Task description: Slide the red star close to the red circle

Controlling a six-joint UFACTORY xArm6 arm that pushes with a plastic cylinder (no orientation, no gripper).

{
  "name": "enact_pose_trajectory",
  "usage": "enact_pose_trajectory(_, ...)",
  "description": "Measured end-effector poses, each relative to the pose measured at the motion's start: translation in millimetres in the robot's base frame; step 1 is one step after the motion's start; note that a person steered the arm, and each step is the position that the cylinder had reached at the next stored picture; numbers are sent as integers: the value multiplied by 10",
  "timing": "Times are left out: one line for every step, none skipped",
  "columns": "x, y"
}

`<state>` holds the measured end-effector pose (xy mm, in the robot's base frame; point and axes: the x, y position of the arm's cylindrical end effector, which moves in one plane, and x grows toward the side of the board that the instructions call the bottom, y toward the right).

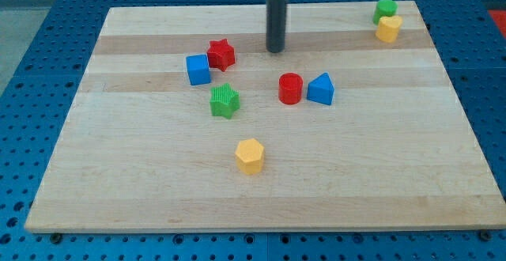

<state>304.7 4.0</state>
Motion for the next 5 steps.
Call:
enact_pose_trajectory(-132,-441)
enact_pose_trajectory(-148,-903)
enact_pose_trajectory(-57,-1163)
enact_pose_trajectory(126,-1174)
enact_pose_trajectory(130,-1009)
